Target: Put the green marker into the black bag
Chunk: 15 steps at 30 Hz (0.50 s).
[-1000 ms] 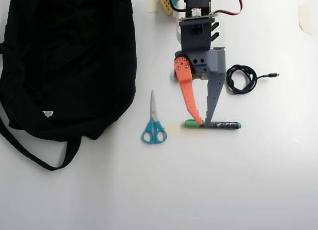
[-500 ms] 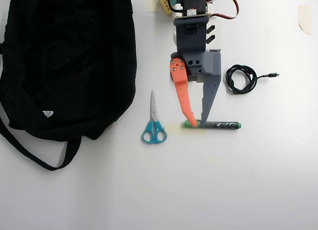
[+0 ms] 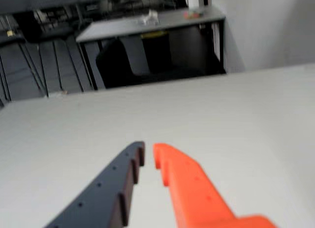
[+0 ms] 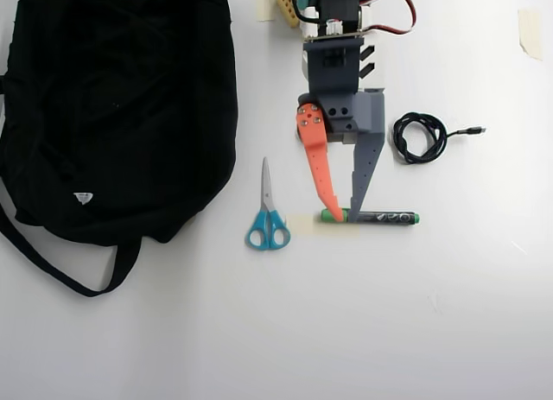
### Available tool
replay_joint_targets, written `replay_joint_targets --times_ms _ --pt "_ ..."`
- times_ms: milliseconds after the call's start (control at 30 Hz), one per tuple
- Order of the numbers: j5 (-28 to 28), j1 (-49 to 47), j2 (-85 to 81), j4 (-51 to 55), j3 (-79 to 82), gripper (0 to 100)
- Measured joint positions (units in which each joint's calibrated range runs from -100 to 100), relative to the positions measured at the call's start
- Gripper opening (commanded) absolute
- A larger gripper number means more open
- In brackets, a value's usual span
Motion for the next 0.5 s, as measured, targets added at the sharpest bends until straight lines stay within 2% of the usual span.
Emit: replay_joint_targets --times_ms 233,500 --pt "0.0 0.15 0.0 10.22 0.0 2" --pt "0.0 0.07 -3.24 28.42 0.0 2"
